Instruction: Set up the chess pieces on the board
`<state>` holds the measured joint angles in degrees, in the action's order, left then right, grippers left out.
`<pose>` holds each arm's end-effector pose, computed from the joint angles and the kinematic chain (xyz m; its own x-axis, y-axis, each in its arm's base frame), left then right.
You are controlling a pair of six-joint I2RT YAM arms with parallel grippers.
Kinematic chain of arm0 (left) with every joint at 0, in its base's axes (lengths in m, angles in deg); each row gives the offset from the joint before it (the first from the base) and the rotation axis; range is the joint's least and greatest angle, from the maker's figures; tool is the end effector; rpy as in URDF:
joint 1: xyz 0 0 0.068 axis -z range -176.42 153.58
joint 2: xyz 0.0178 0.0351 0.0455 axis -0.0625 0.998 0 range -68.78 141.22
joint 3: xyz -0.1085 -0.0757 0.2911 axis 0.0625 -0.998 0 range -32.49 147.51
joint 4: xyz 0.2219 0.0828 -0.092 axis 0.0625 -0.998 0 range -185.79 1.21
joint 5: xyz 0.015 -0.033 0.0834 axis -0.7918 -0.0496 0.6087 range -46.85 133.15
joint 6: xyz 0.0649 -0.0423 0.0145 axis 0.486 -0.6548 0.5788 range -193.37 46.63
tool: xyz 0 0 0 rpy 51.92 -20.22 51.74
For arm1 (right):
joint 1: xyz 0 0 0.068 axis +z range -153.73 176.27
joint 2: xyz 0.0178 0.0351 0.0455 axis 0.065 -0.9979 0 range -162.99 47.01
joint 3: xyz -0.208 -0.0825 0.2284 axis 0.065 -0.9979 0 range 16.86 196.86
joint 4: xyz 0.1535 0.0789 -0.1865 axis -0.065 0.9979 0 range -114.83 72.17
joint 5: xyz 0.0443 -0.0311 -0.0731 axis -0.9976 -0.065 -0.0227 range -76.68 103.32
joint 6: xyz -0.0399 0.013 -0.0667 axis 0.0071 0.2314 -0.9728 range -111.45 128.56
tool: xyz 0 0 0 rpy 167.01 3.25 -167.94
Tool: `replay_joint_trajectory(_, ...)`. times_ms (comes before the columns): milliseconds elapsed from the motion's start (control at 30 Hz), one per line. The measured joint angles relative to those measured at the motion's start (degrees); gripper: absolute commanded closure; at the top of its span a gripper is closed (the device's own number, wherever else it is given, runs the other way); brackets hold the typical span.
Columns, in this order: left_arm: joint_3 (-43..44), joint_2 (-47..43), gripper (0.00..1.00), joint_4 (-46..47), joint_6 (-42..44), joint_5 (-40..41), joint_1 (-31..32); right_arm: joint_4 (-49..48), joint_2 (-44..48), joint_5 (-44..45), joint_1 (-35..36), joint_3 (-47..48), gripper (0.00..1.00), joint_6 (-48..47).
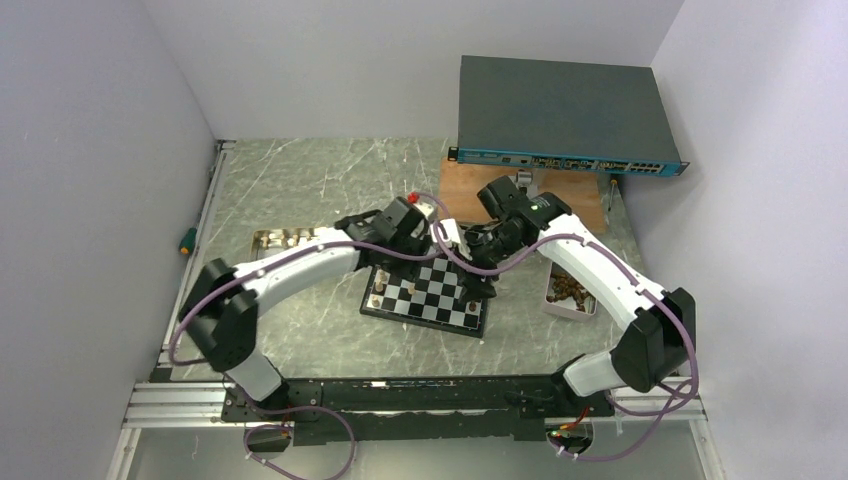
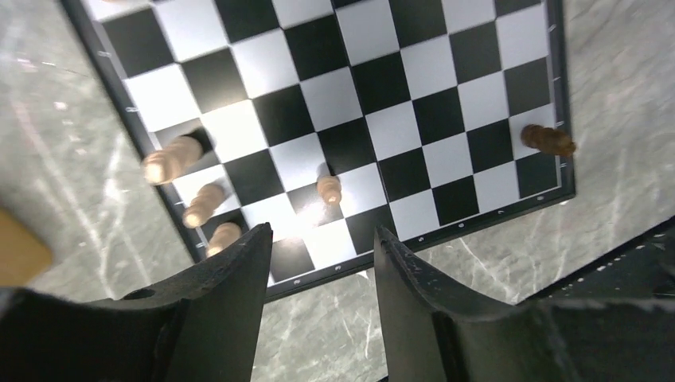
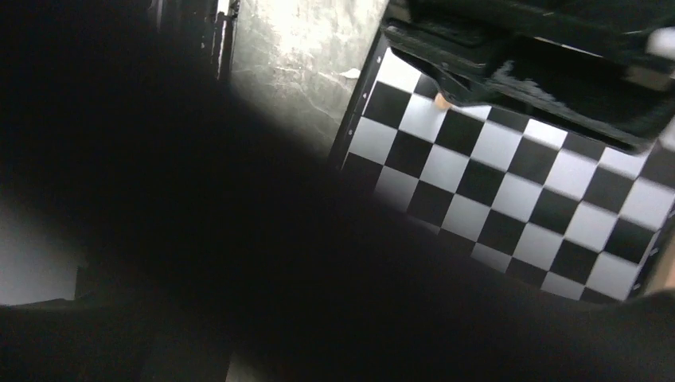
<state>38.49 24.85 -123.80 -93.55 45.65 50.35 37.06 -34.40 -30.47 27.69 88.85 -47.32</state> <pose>0.2470 -0.2584 0.2696 -0.7888 0.3358 -0.5148 0.4685 0.8706 -0.1501 0.1946 0.1736 0.3262 0.0146 -0.6913 -0.7224 -0.9865 -0.1279 0.1025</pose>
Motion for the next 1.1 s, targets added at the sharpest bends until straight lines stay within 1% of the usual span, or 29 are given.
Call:
replay_joint_trajectory(67,-0.46,-4.2,0.38,0.04,0.59,0.57,-0.87,1.29,-0.68,0.11,1.49,2.29,0.26,-2.54)
replay_joint_trajectory(167,-2.03,-11.1,0.23,0.04,1.81,2.1,-3.17,2.27,-1.95,0.15,4.0,5.33,0.26,-6.58)
replay_joint_trajectory(233,-4.02,-16.13,0.15,0.55,2.45,3.58,-5.33,2.71,-2.91,0.72,5.77,6.38,0.26,-8.17)
replay_joint_trajectory(300,-6.19,-21.05,0.1,1.16,2.82,4.44,-7.87,2.8,-4.57,1.95,7.56,6.86,0.27,-9.01)
replay_joint_trajectory(400,-9.55,-28.04,0.04,1.6,3.06,4.98,-12.79,2.25,-7.41,3.34,9.44,7.1,0.28,-9.05)
replay_joint_trajectory(533,-13.05,-34.53,0.0,1.22,3.72,6.38,-19.21,-0.59,-11.21,5.77,11.23,7.23,0.29,-8.31)
replay_joint_trajectory(633,-14.62,-37.33,0.0,0.48,4.63,7.69,-21.84,-3.8,-13.46,8.13,12.37,7.34,0.31,-6.93)
replay_joint_trajectory(733,-15.8,-39.39,0.0,-0.22,5.86,8.96,-24.24,-7.26,-15.69,10.56,13.31,7.5,0.35,-5.44)
replay_joint_trajectory(900,-18.43,-41.2,0.0,-0.42,7.48,11.23,-27.04,-12.76,-19.98,14.21,14.51,7.56,0.38,-2.49)
replay_joint_trajectory(1100,-21.49,-42.07,0.0,-0.39,8.74,12.7,-28.26,-17.66,-23.28,17.59,14.86,7.58,0.42,0.83)
